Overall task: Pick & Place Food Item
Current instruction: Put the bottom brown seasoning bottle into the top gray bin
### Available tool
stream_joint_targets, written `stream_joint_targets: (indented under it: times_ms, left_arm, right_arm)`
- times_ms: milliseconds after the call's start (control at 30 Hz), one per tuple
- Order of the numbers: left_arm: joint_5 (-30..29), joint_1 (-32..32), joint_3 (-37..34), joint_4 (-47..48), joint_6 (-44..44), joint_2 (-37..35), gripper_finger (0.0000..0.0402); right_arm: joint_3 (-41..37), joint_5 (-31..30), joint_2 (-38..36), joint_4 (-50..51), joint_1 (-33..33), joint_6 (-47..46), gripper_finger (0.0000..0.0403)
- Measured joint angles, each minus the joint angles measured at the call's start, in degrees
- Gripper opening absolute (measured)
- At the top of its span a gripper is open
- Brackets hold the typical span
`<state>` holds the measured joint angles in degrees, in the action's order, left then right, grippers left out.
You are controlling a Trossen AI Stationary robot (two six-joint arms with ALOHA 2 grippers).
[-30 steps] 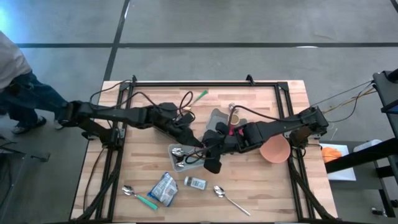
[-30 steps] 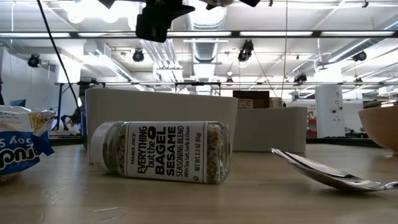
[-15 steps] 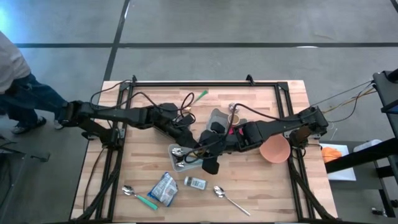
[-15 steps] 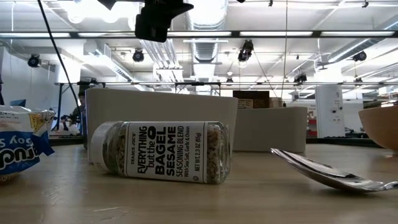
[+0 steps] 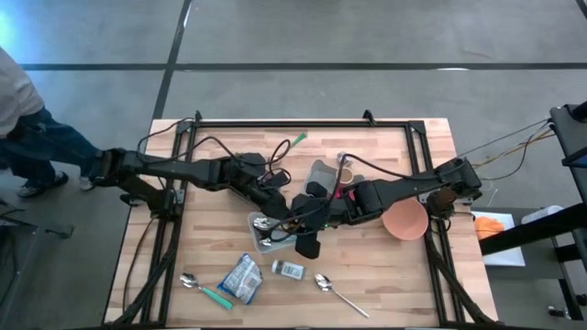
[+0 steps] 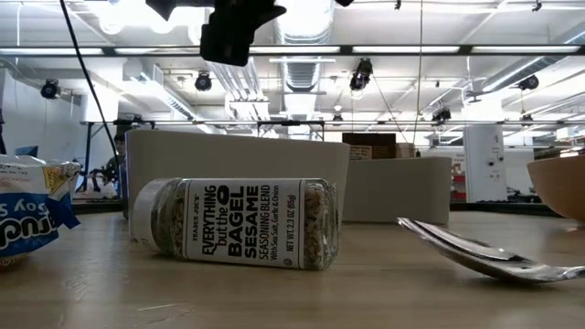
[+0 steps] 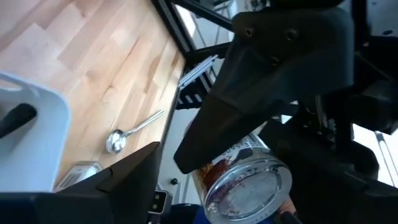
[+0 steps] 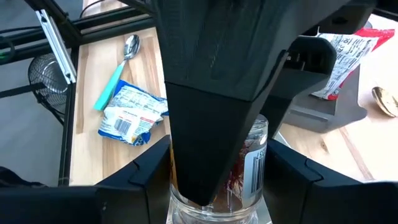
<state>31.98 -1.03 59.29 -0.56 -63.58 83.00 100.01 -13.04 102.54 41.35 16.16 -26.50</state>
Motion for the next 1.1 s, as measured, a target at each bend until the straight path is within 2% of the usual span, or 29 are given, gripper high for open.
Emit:
stream_joint_targets:
  times_ms: [100,300,500,800,1100]
  left_arm:
    - [0.0,-0.1,0.0,-0.1,0.7,-0.3,0.028]
    - [1.9,-0.1,0.0,0.4,1.0,-0.3,0.0179]
    - [2.5,-0.2,0.0,0.3,1.8,-0.3,0.0177]
    - [3.0,-0.8,-0.1,0.2,3.2,-0.4,0.0177]
    - [5.0,-3.9,-0.1,0.5,5.7,-5.4,0.0177]
  right_arm:
    - [0.0,-0.2,0.0,-0.3,0.0,0.2,0.0183]
    - [0.0,-1.7,0.0,0.6,0.0,0.6,0.0183]
    - [-0.1,-3.3,0.0,0.4,0.0,-0.3,0.0186]
    - [0.1,-2.8,-0.2,-1.3,-0.2,-0.3,0.0229]
    - [4.7,-2.4,-0.8,0.1,-0.2,-1.1,0.0261]
